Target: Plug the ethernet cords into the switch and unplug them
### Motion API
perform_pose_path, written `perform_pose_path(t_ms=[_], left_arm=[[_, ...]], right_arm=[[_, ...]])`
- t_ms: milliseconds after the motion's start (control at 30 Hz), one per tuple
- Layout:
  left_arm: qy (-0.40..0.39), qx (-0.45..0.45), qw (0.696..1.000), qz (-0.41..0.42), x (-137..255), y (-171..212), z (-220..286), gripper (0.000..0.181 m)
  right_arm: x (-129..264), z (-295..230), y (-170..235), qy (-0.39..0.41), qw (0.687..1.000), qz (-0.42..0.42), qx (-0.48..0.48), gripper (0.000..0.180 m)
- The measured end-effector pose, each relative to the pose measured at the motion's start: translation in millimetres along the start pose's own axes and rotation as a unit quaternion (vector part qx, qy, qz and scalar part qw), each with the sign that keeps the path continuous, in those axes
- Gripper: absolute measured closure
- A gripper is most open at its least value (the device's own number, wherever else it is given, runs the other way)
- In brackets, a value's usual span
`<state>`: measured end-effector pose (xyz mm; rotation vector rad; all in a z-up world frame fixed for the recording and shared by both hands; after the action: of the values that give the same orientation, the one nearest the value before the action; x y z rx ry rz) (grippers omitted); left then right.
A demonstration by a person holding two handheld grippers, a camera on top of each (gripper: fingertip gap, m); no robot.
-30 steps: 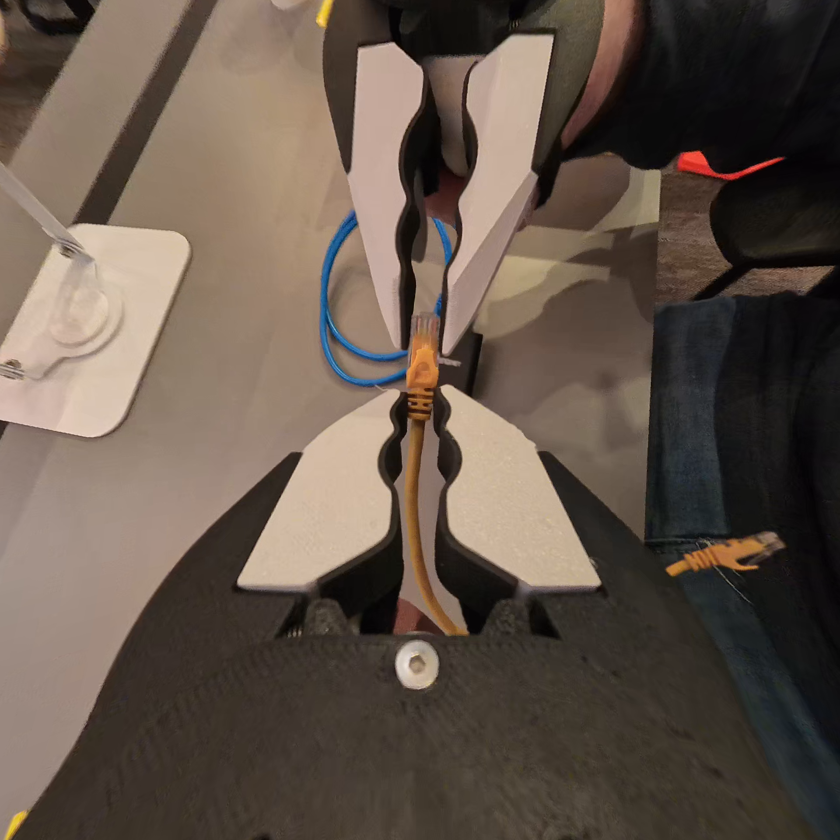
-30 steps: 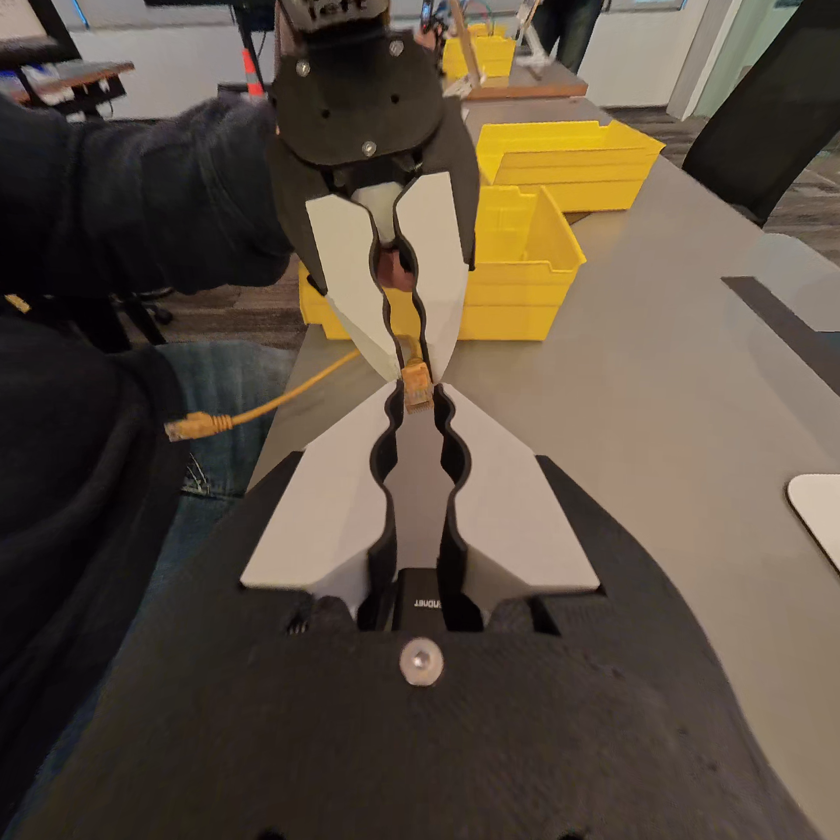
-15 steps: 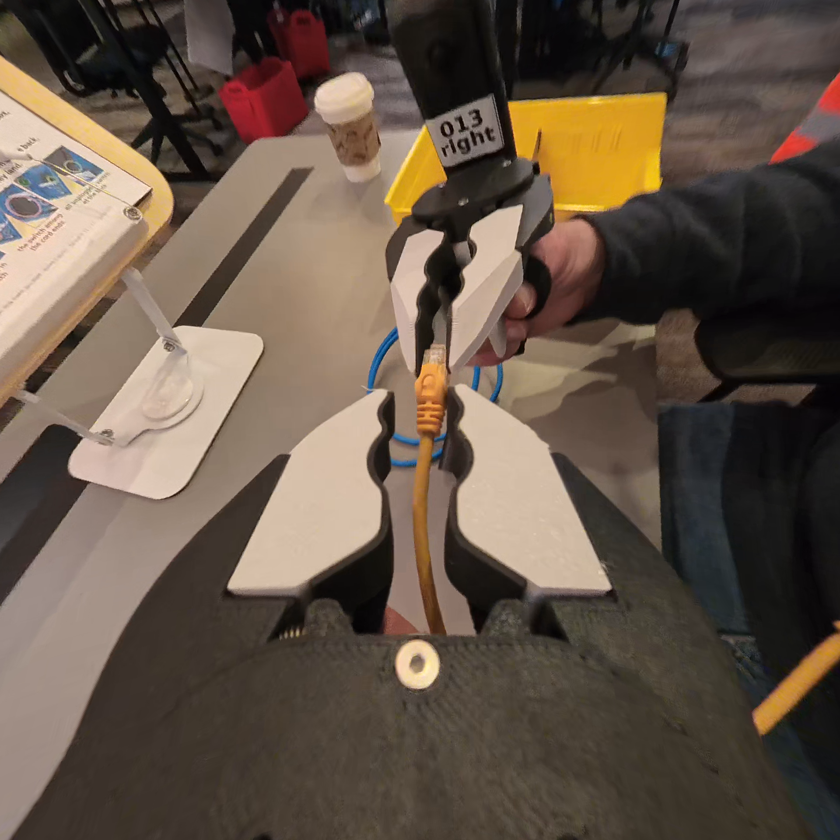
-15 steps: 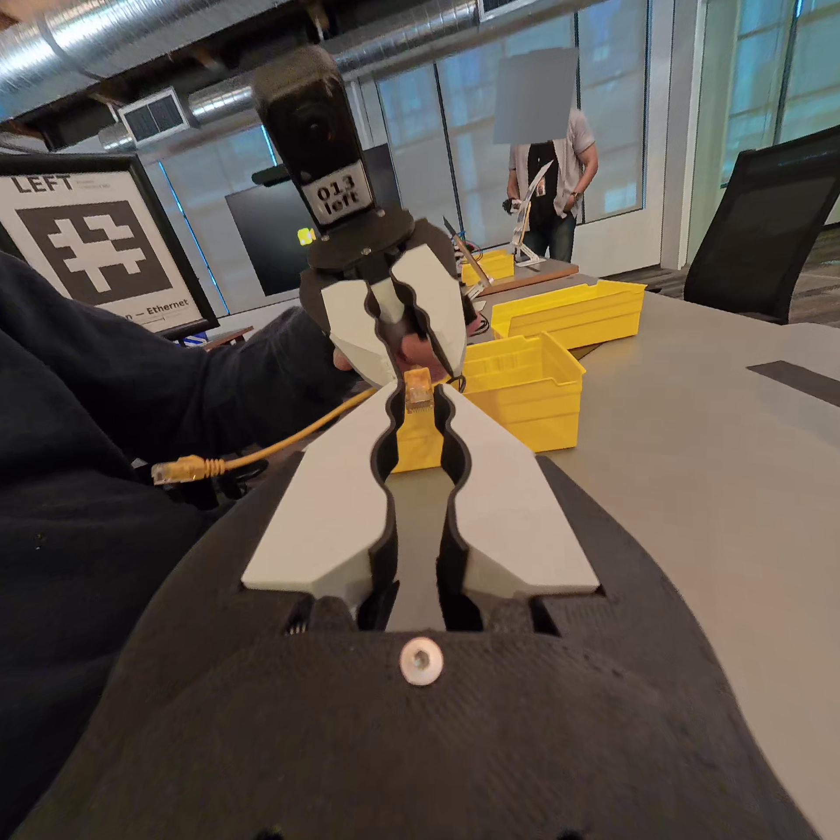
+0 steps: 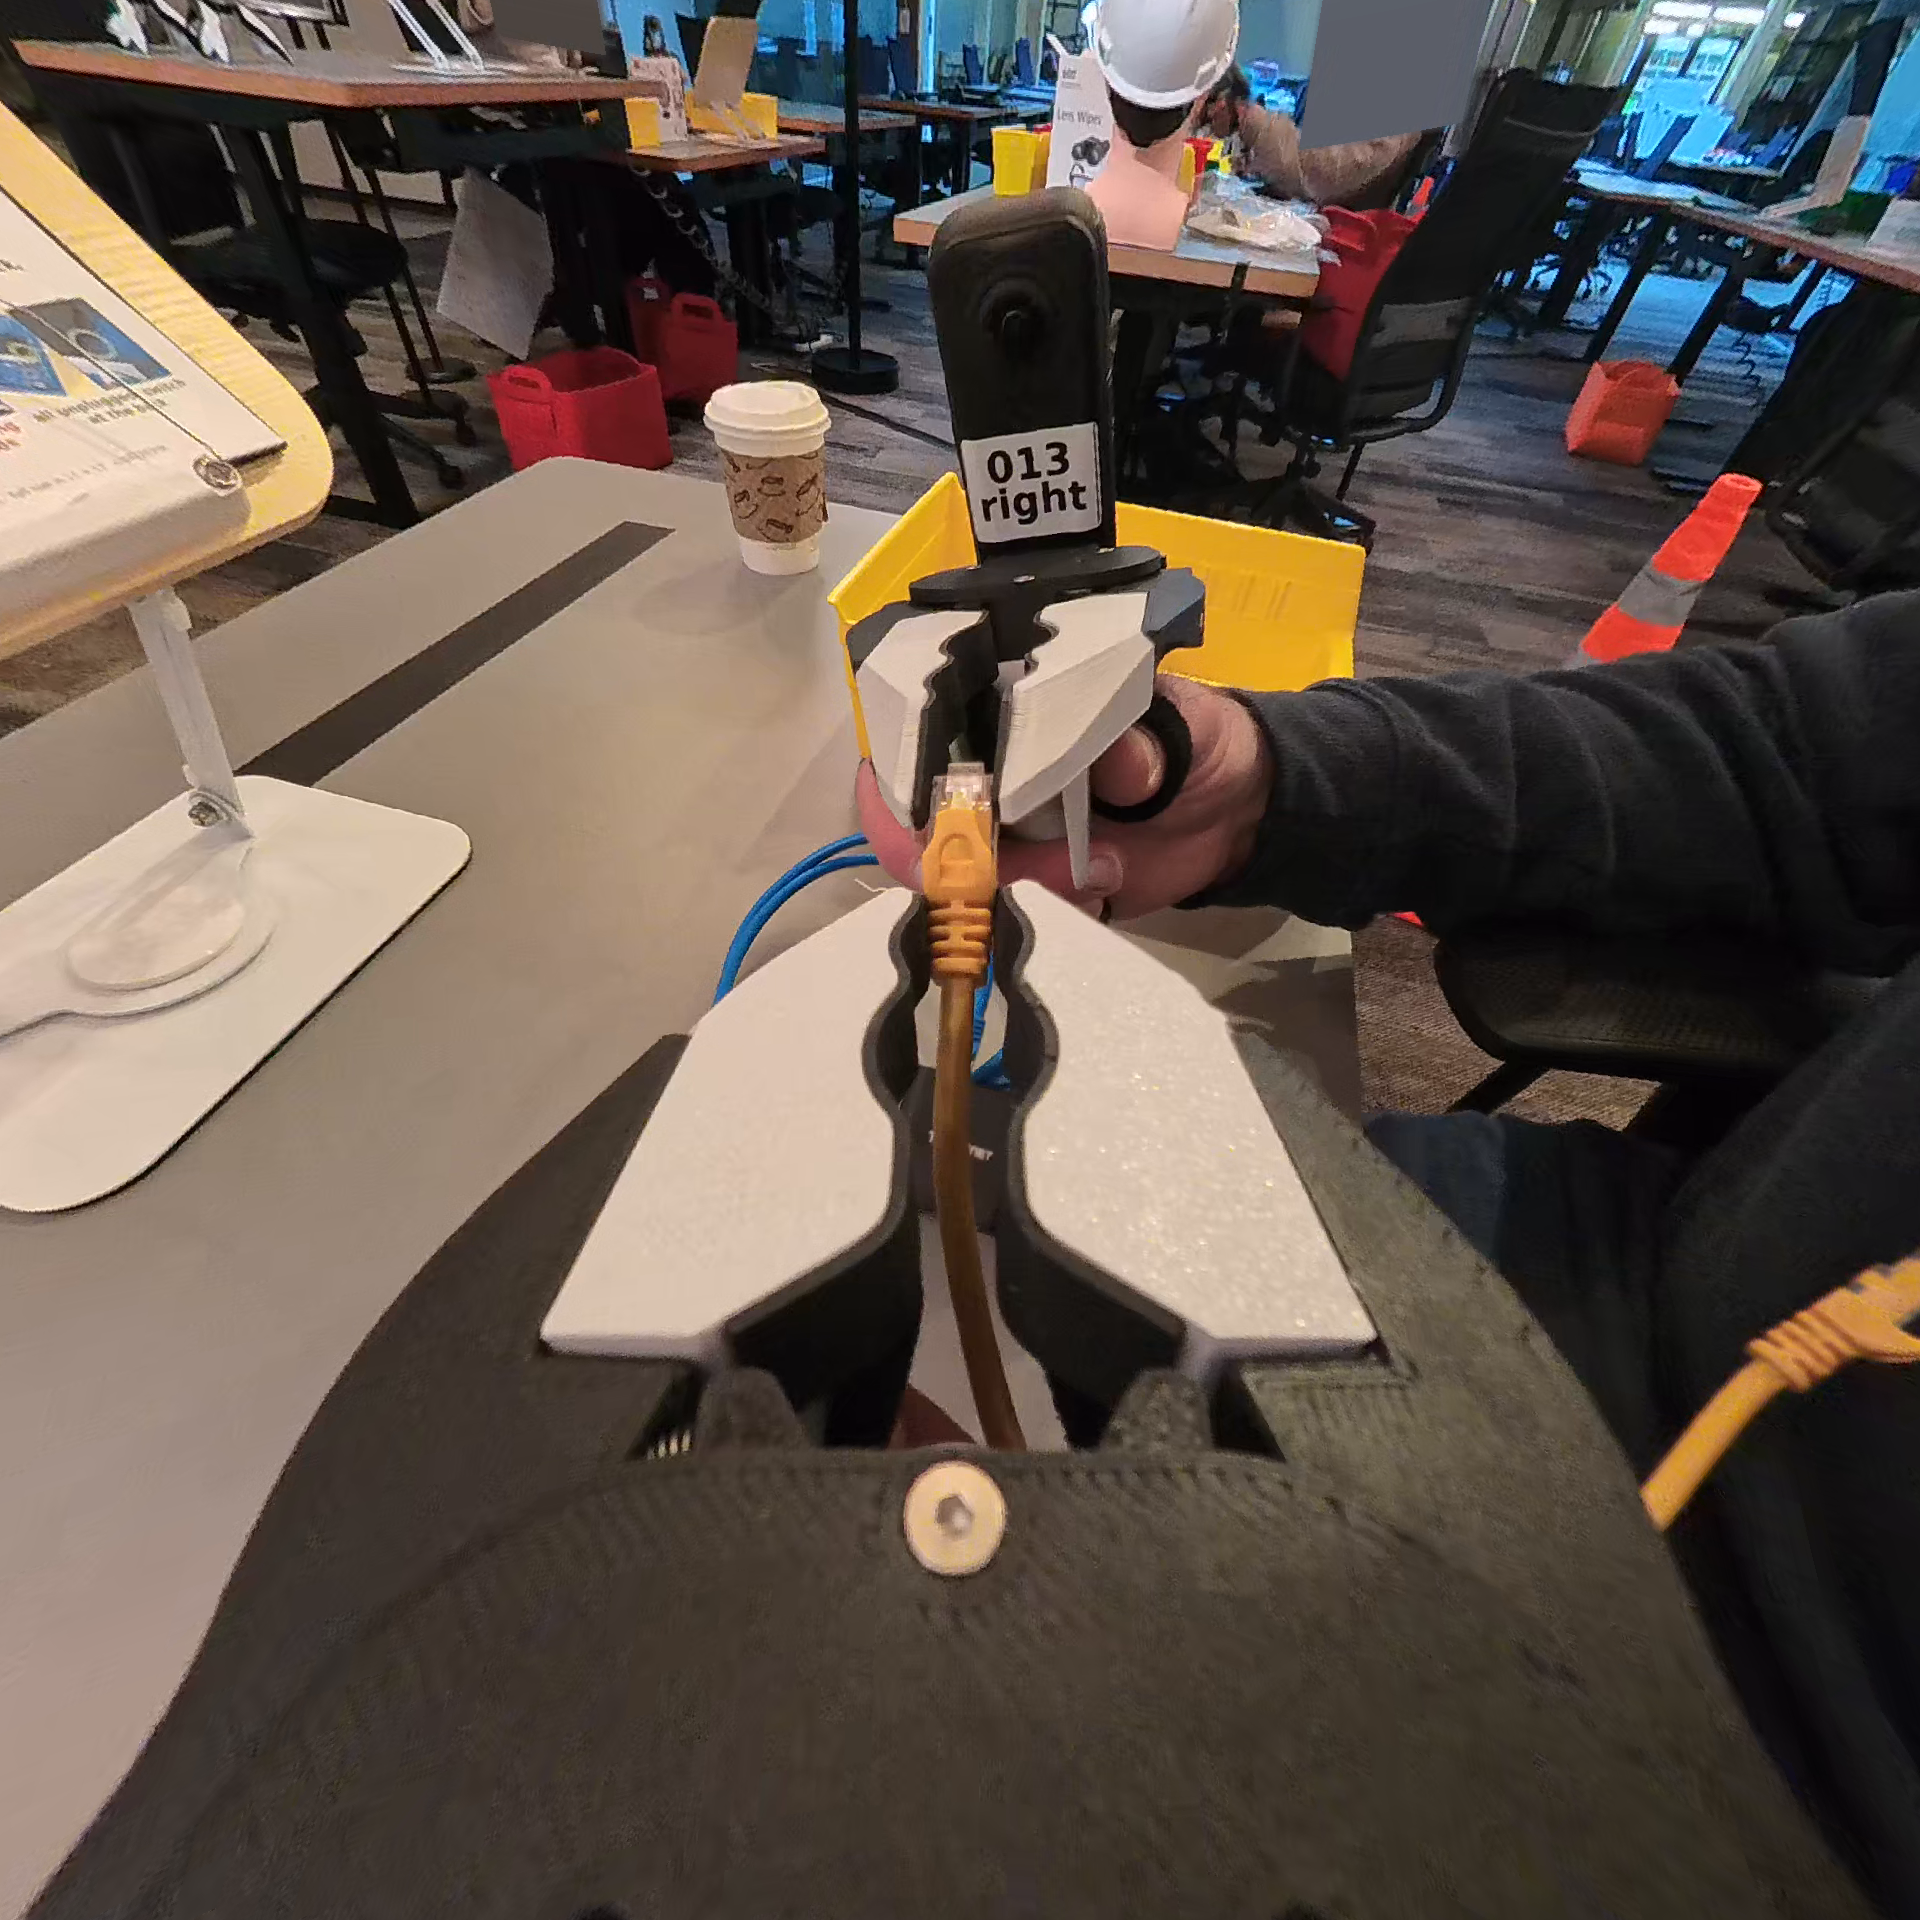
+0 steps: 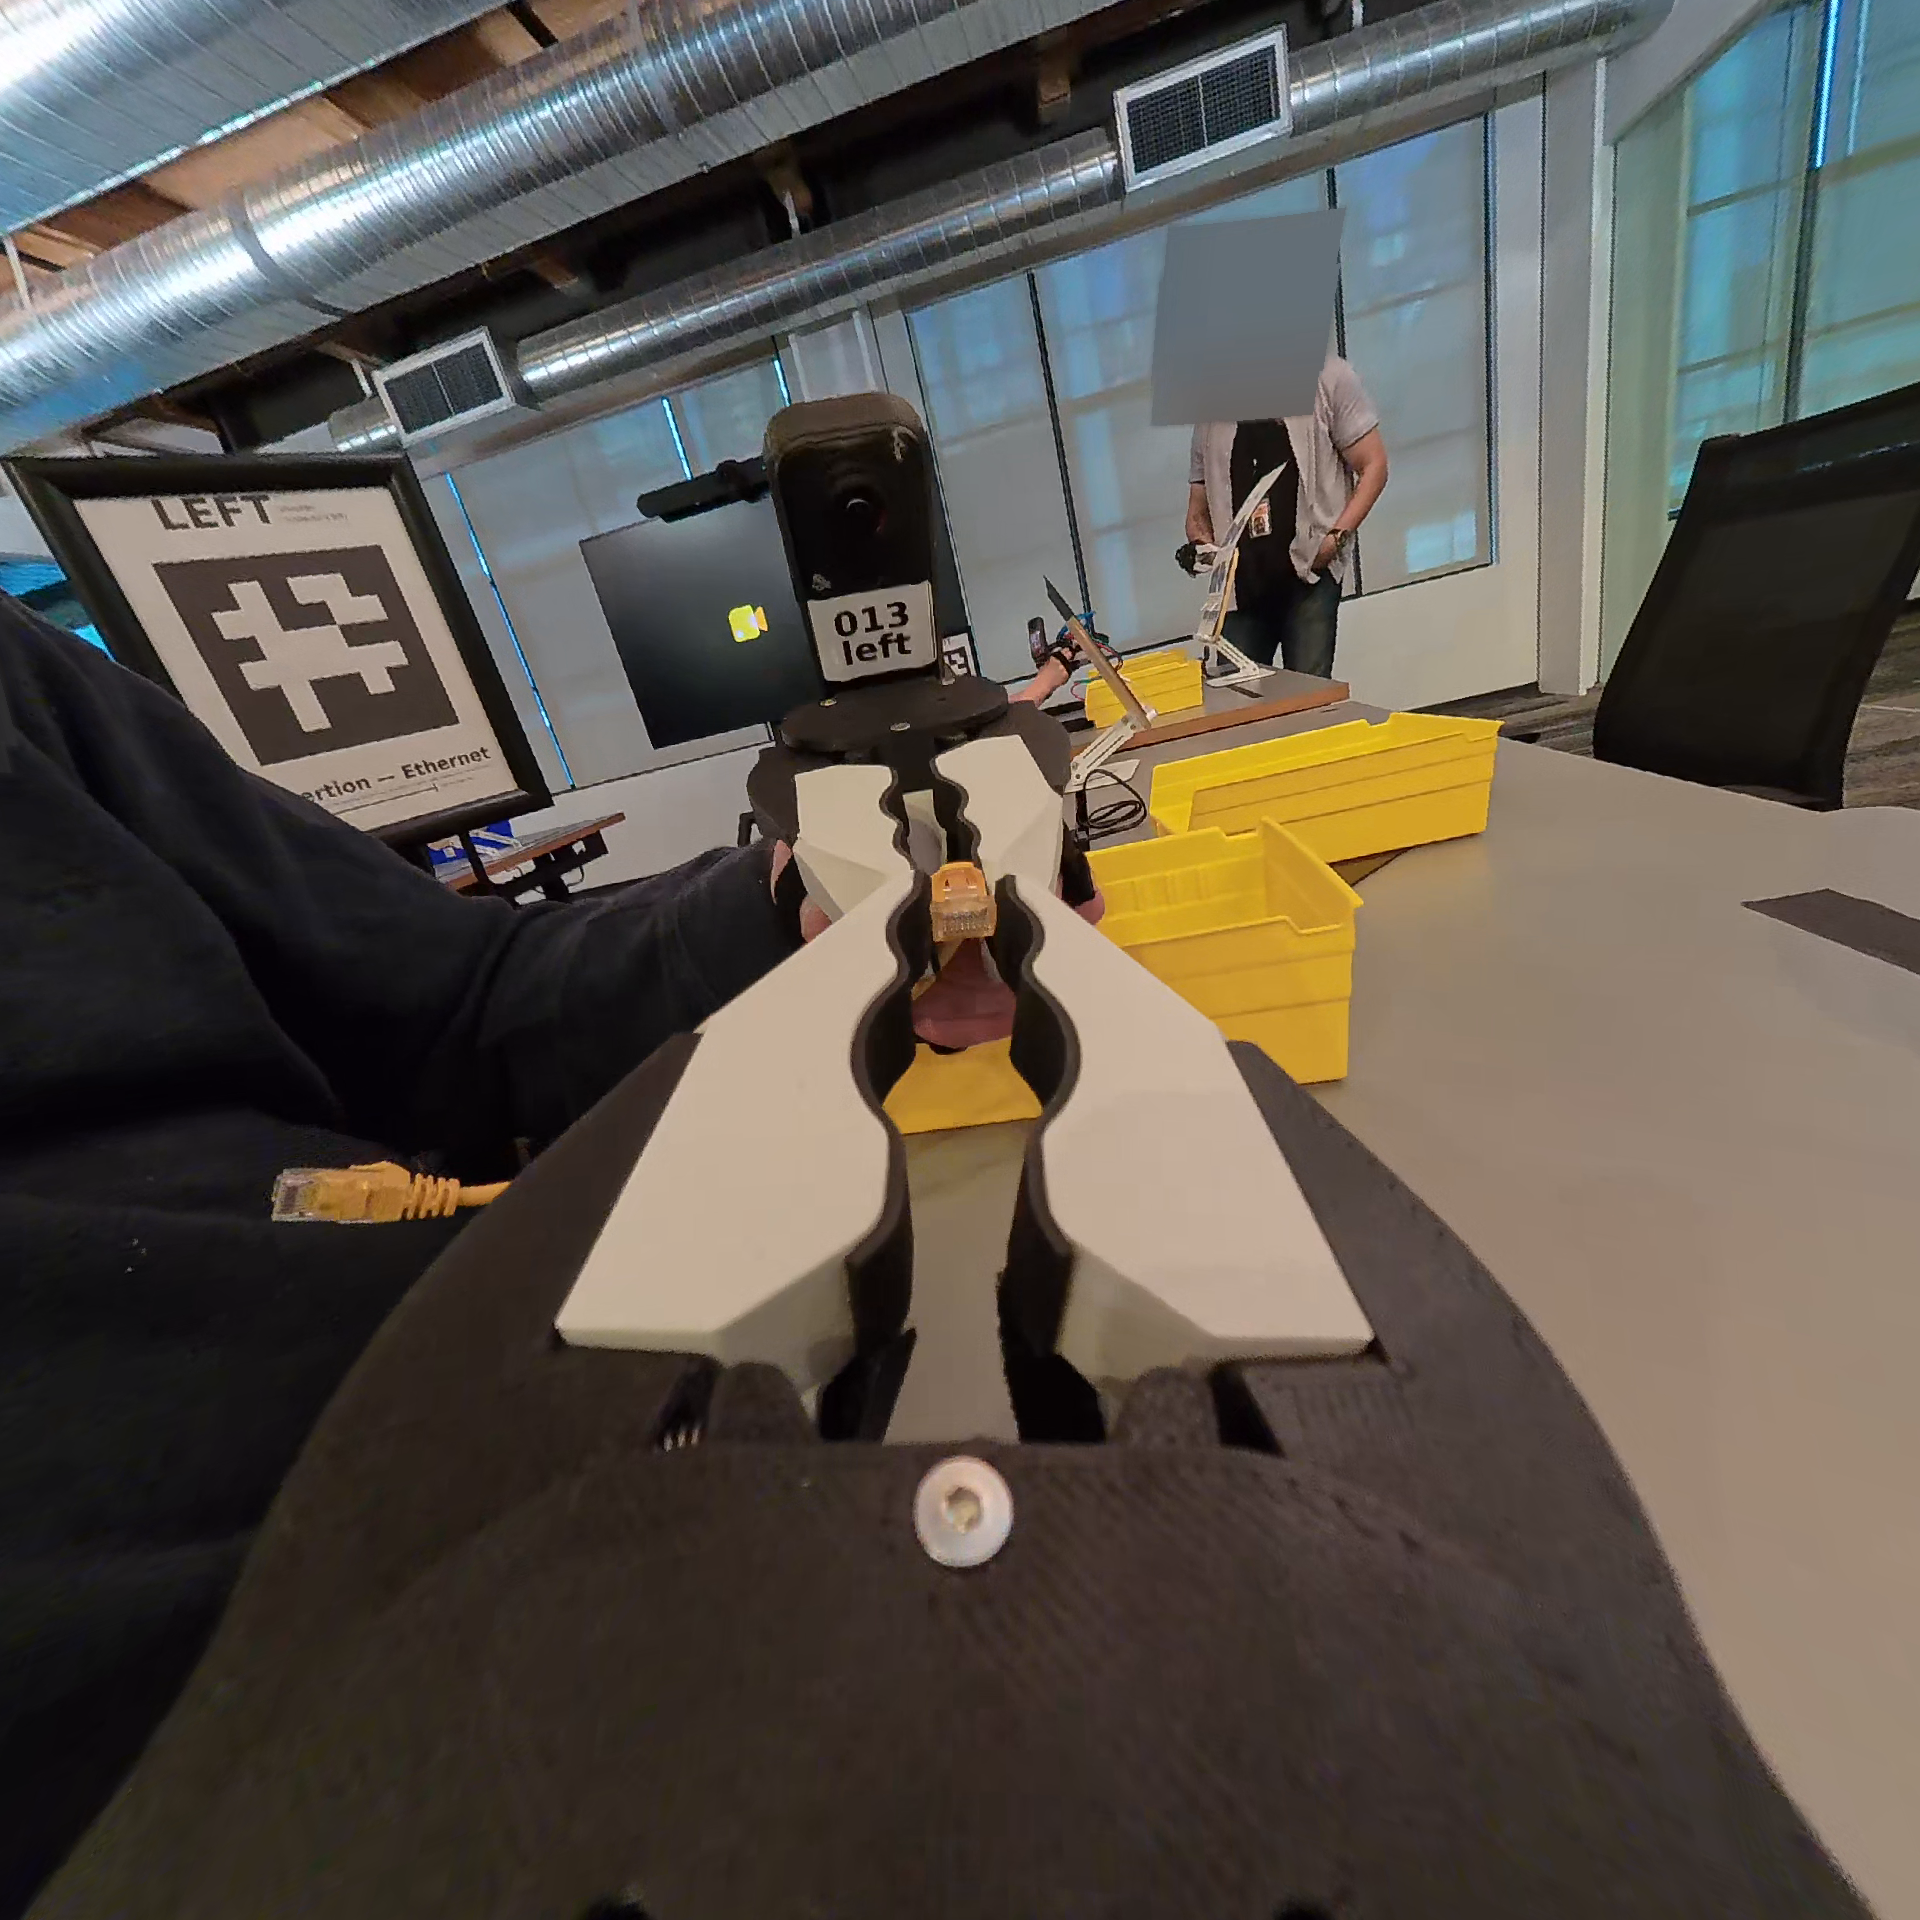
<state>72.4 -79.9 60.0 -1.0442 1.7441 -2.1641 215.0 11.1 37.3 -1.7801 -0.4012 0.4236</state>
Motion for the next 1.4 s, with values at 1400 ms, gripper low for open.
perform_pose_path(t_ms=[1400], left_arm=[[-0.014,-0.002,0.989,-0.150,9,33,-16,0.170]], right_arm=[[30,7,76,0.115,0.935,-0.334,-0.005,0.121]])
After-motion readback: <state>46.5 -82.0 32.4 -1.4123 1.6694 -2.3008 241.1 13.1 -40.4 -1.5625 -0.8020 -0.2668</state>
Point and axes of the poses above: each gripper's, where its closed fingertips meet, x back along the fingers, y out of its underside, z = x × y across the jaws, the point moved 9 cm from there along x, back along the fingers, and after that the axes turned 9 degrees about -z, right-handed, at the moved point
